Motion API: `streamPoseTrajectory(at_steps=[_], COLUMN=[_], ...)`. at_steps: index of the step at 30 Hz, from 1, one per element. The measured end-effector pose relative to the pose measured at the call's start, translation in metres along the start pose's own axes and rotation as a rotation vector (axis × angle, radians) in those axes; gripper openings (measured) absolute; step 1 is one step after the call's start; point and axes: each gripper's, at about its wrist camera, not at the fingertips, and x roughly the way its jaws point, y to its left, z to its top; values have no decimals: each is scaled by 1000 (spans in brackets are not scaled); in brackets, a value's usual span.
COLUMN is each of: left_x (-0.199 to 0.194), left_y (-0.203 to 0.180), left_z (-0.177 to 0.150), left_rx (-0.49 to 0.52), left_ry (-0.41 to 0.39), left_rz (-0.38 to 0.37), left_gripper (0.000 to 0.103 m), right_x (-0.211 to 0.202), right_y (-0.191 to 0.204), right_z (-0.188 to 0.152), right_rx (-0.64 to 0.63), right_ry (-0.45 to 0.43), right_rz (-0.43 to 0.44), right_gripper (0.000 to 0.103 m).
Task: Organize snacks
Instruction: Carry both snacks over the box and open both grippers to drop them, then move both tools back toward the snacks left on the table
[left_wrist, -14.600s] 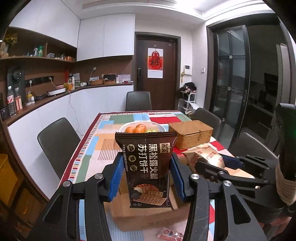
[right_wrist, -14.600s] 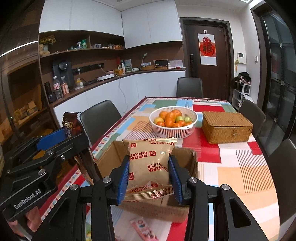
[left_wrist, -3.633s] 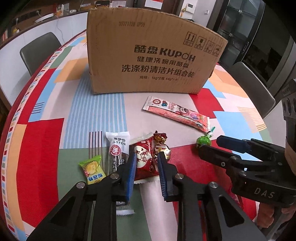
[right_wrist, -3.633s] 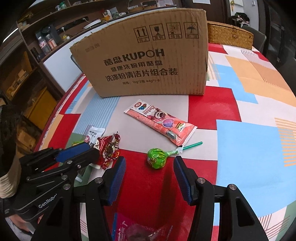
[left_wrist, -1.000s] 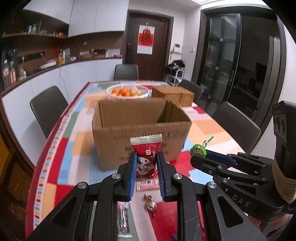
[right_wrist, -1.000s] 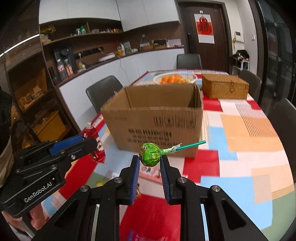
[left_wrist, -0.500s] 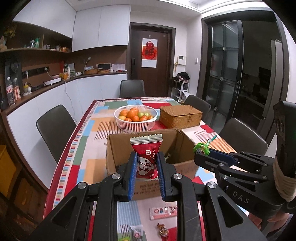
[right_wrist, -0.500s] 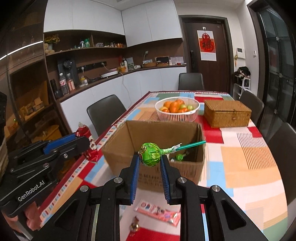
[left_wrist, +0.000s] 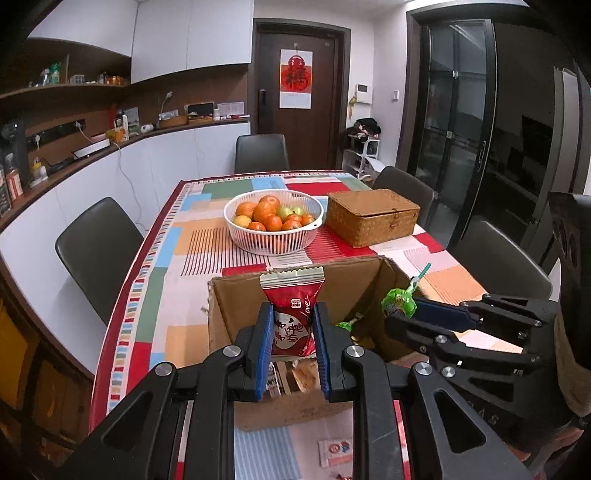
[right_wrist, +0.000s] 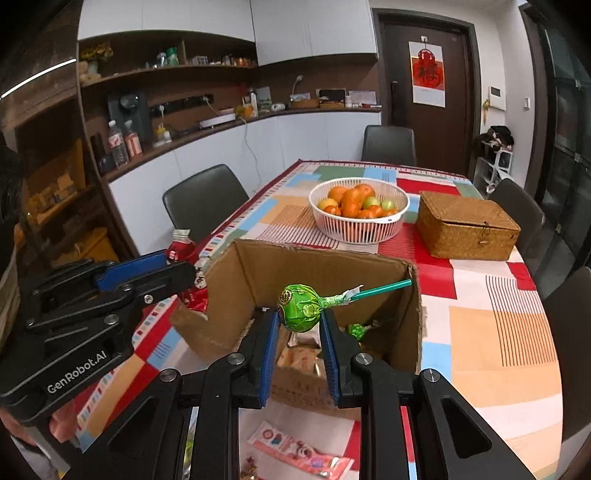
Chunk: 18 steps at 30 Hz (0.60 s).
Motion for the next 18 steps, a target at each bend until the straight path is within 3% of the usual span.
streamPoseTrajectory(at_steps=[5,7,8,9,10,11,18], left_x=[21,28,28,27,23,19,-29], left_y=[6,10,11,12,12,13,7], left_z=[2,2,2,1,-2,-5,-29], left_rx=[4,5,2,-3,-2,2,33], left_ry=[33,46,51,51,44,39,-43], left_rz=[29,53,61,64,66,73,93], left_gripper=[22,30,44,47,47,48,48], right_x=[22,27,30,33,34,33,7], right_y=[1,3,3,4,3,2,13], right_z=[5,7,8,9,9,8,-9], right_rx=[-33,-48,-53,-56,-51,-43,-41], right_ry=[45,52,54,58,66,66,24], right_rz=[-31,-38,-38,-41,-52,-61,-37], right_gripper=[24,24,26,30,40,43,43])
